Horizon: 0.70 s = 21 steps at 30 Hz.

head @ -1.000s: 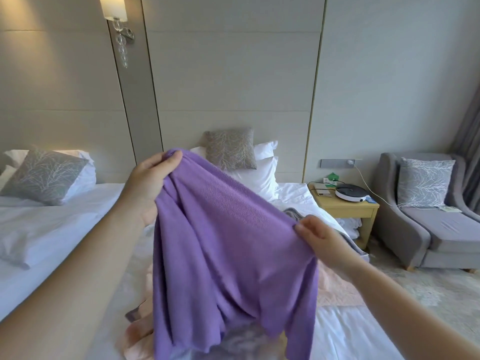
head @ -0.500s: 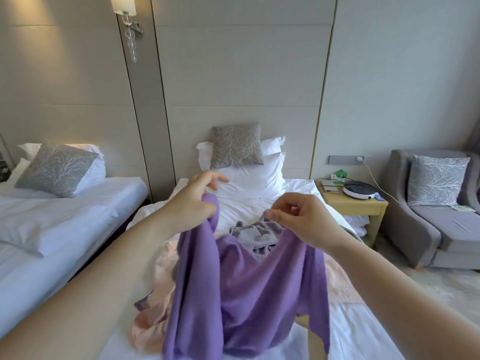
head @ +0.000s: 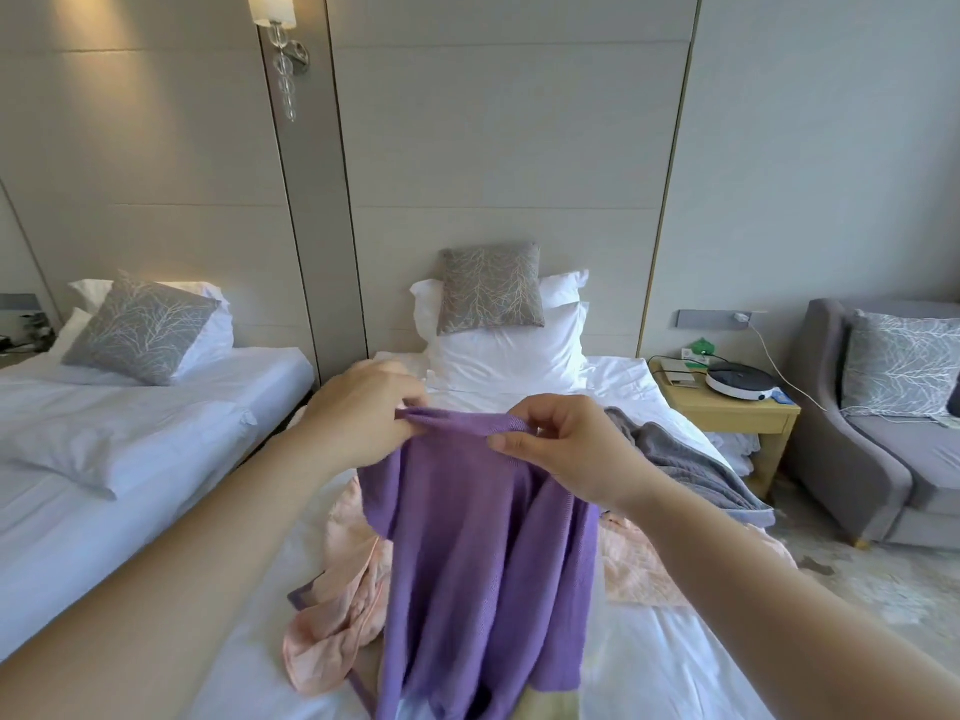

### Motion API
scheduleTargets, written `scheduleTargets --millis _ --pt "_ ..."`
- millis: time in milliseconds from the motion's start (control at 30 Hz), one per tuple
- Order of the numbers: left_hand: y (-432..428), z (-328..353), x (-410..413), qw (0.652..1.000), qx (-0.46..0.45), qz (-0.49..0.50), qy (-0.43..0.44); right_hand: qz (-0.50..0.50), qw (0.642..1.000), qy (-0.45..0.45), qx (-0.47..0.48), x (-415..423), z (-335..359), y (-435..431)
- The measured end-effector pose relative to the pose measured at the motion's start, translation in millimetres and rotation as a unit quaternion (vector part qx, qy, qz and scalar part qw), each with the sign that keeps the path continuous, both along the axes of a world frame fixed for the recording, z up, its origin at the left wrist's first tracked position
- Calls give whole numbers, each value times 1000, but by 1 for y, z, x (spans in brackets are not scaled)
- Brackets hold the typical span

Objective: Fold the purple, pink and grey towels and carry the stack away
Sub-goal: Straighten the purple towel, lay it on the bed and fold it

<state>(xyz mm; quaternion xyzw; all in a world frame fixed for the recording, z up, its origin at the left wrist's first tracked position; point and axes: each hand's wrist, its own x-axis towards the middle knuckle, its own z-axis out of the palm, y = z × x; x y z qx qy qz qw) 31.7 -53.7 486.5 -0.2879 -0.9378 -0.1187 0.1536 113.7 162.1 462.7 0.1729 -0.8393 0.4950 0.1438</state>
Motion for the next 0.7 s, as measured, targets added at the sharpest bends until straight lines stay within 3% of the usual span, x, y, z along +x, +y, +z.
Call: scheduleTargets --millis 67,133,200,267,333,400,433,467,567,700 --pt "2 -12 -3 992 -28 123 33 27 999 -11 12 2 -6 -7" --pt "9 -18 -7 988 34 150 5 64 998 -27 12 3 -10 -13" --pt "16 -19 -11 981 158 77 -81 86 995 -50 9 3 -12 -13" --pt "21 -13 -7 949 273 -34 -156 51 997 -53 0 3 -13 -8" --pt "24 -5 2 883 373 -143 -246 -20 1000 -18 -4 -1 -14 2" --pt "27 1 6 770 465 -230 -372 -77 997 8 -29 -5 -13 12" --pt "29 2 7 731 484 -252 -409 -87 995 9 -43 -6 -12 15" --pt "33 2 8 724 484 -262 -415 -92 994 14 -55 -8 -12 17" --pt "46 -6 12 790 457 -247 -327 -105 991 18 -81 -9 -9 19" --pt "53 -8 9 851 416 -208 -244 -116 988 47 -86 -11 0 22"
